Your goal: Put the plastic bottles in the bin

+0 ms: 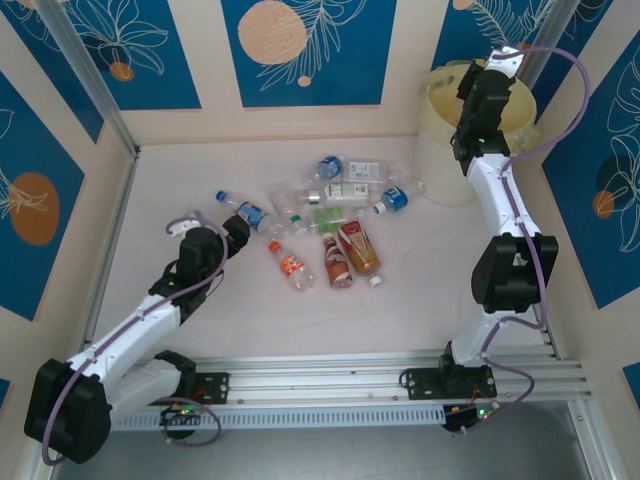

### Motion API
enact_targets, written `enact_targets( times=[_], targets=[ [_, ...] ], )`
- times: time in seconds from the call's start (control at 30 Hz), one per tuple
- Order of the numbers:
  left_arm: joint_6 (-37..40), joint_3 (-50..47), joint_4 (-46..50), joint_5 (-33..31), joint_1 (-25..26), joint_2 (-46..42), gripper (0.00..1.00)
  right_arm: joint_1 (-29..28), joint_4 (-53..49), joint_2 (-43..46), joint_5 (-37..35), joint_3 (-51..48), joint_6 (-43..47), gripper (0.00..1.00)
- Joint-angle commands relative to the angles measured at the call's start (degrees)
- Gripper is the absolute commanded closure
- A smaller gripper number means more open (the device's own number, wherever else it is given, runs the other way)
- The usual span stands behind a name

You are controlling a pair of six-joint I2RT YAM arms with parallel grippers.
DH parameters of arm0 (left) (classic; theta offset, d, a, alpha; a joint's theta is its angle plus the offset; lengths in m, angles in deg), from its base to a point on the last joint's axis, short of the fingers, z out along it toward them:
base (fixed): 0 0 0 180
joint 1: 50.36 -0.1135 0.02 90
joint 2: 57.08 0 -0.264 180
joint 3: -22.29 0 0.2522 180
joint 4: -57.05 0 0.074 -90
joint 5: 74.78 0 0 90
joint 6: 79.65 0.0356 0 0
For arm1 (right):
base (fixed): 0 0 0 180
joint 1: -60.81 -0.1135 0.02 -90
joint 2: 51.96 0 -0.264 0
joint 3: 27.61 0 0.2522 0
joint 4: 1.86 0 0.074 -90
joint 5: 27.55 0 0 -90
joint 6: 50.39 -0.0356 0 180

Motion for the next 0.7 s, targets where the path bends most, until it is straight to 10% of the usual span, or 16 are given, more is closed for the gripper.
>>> enact_targets(
  times=[0.0,0.2,0.67],
  targets=[
    [-0.32,-1.22,1.20,-1.16,-1.05,-0.56,0.00,-0.56,2.04,-1.09,-2.09,2.91,-0.79,0.77],
    [-0.63,-1.00,1.41,-0.10,-1.23,0.02,0.00,-2.99,2.11,-7.32,-10.61,9.23,8.64,0.49],
    [-1.12,-1.16,1.63,0.04,-1.41,0.51,0.00,-0.60,-11.58,-5.47,-8.57,5.23,-7.28,0.37]
  ],
)
